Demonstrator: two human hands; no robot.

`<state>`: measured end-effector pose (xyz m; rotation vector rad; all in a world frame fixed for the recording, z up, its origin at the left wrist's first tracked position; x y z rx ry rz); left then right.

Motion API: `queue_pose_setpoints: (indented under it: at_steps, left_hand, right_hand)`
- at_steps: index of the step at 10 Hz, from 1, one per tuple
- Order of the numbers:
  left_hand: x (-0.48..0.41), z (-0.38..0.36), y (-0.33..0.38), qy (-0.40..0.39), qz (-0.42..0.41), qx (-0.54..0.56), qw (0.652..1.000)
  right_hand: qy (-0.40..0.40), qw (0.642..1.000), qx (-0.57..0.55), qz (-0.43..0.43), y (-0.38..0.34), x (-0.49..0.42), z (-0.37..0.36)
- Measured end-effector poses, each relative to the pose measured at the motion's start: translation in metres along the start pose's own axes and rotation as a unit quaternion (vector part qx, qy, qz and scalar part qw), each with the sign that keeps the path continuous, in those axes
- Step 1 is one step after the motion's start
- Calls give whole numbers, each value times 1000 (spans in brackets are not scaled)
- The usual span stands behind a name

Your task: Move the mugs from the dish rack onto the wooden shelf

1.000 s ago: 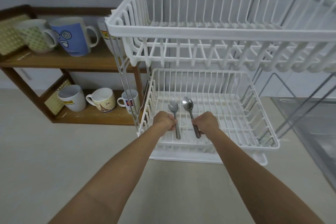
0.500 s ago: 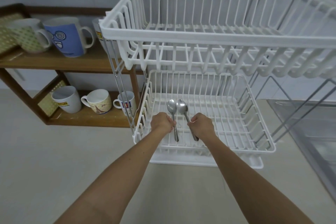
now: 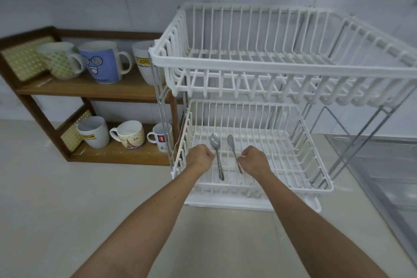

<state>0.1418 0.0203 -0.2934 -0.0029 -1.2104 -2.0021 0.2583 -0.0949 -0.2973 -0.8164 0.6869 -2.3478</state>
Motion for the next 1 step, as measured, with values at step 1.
queue_pose_setpoints:
  at_steps: [1]
  left_hand:
    - [18, 11, 1, 15, -44, -52, 998]
  right_hand:
    - [24, 1000, 7, 3, -7, 20, 2]
Point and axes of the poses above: each hand's wrist, its own x-axis away from the middle knuckle, its own z-axis out of the back of the hand, y = z × x, the point moved 1 cm from there along -x, towards the middle knuckle, and after that the axes turned 14 degrees about -y, right-handed, at the moved point
